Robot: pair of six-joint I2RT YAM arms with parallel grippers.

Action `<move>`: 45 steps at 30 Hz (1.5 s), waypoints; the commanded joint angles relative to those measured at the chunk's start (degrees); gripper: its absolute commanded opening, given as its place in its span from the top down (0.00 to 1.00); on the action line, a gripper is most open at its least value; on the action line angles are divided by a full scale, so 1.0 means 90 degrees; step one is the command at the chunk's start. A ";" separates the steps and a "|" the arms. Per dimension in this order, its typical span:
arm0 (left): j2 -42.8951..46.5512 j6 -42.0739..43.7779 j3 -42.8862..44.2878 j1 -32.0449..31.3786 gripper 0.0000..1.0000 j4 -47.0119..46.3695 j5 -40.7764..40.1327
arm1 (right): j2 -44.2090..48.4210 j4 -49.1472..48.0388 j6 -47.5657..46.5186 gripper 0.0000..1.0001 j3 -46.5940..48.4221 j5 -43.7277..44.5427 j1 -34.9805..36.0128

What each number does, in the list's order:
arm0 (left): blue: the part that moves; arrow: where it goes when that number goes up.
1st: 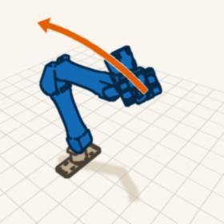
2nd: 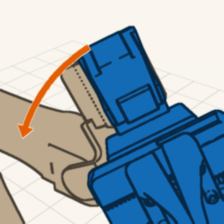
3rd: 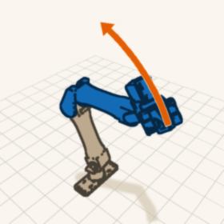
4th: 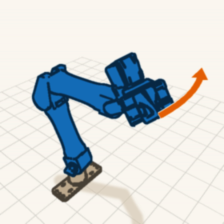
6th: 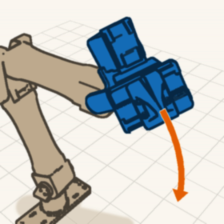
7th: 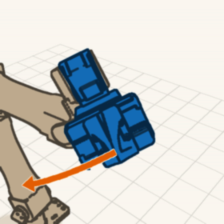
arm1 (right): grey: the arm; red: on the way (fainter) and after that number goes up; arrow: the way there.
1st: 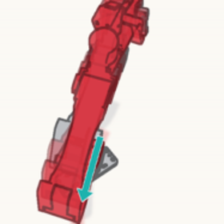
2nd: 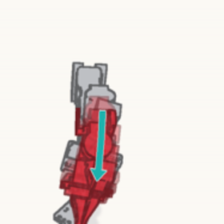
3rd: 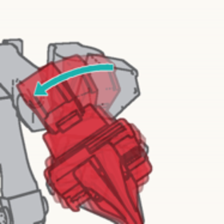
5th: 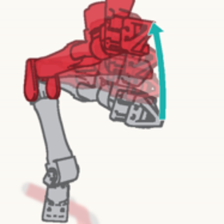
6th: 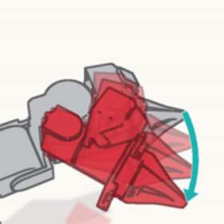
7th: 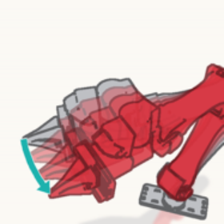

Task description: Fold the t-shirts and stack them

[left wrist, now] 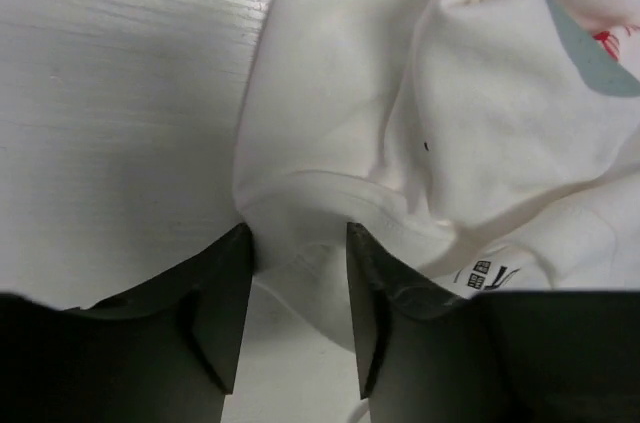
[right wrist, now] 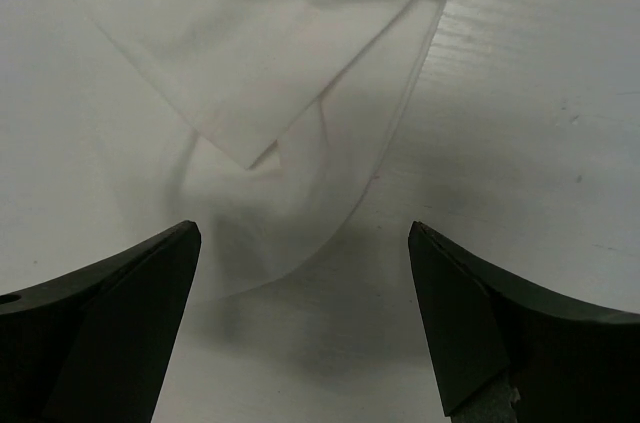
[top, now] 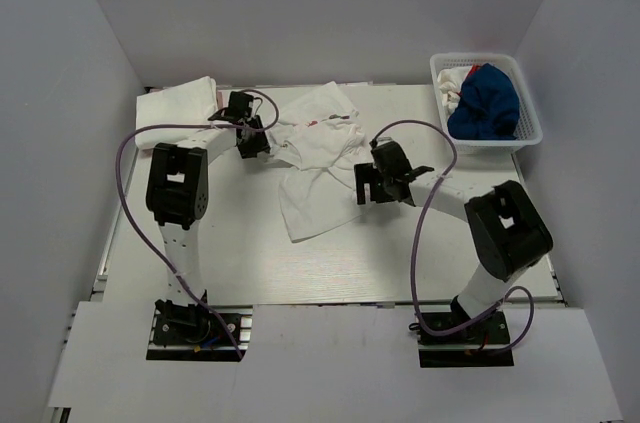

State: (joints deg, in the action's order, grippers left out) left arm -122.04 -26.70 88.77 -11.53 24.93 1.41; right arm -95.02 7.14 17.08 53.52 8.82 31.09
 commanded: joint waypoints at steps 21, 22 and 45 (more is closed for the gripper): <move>0.4612 0.0222 -0.1357 -0.0154 1.00 -0.1218 -0.1416 | 0.2773 -0.0324 -0.0120 1.00 0.0850 0.2584 0.0080; 0.4875 0.0222 -0.1358 -0.0154 1.00 -0.1062 -0.1484 | 0.2920 -0.0256 -0.0208 1.00 0.0899 0.2681 0.0071; 0.8111 -0.0441 -0.0439 -0.0096 1.00 0.0658 -0.3095 | 0.5627 0.0651 -0.1089 1.00 0.2266 0.3539 0.0061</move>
State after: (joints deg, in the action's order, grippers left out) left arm -46.04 -28.51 85.27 -12.82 28.08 -23.40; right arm -41.56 10.24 5.45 72.93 33.61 31.94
